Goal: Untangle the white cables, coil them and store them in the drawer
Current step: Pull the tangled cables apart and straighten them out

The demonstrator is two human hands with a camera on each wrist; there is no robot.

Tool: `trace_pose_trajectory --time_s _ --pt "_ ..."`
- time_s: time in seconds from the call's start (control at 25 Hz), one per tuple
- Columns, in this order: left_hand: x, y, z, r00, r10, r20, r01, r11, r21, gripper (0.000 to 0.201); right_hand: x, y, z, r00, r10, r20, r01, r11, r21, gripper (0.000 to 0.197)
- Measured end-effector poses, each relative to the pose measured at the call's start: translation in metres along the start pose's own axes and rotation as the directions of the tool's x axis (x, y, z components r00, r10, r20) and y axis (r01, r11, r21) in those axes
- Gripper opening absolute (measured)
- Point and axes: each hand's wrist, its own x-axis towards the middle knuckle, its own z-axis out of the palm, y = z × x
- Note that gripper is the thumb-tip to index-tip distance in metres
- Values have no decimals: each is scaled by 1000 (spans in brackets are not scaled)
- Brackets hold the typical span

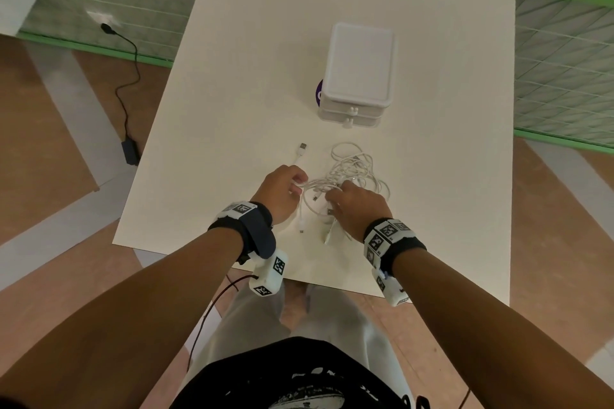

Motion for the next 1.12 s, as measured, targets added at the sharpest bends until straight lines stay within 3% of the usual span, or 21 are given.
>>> trace_pose_trajectory --time_s 0.32,0.52,0.72,0.84,0.96,1.04,1.12 --pt "4 -1 10 999 -34 -30 38 988 152 39 0 5 -5 999 28 42 -31 997 69 21" --pt "11 -7 2 997 56 61 -76 910 408 19 1 11 -5 994 53 99 -62 993 97 23" --pt "10 9 -11 966 234 -109 -191 933 304 11 -7 16 -15 992 33 121 -43 995 85 21" --pt "10 25 -17 931 348 -108 -312 915 253 8 -14 16 -28 998 60 23 -64 970 233 13" --pt "9 38 -15 896 431 -105 -399 887 232 9 -12 12 -47 953 246 -176 -95 796 597 12" --pt "5 48 -11 856 510 -89 -479 845 236 14 -2 6 -62 928 363 -81 -165 597 785 27" --pt "1 61 -5 807 587 -65 -565 799 207 22 6 0 -74 927 364 91 -220 332 917 38"
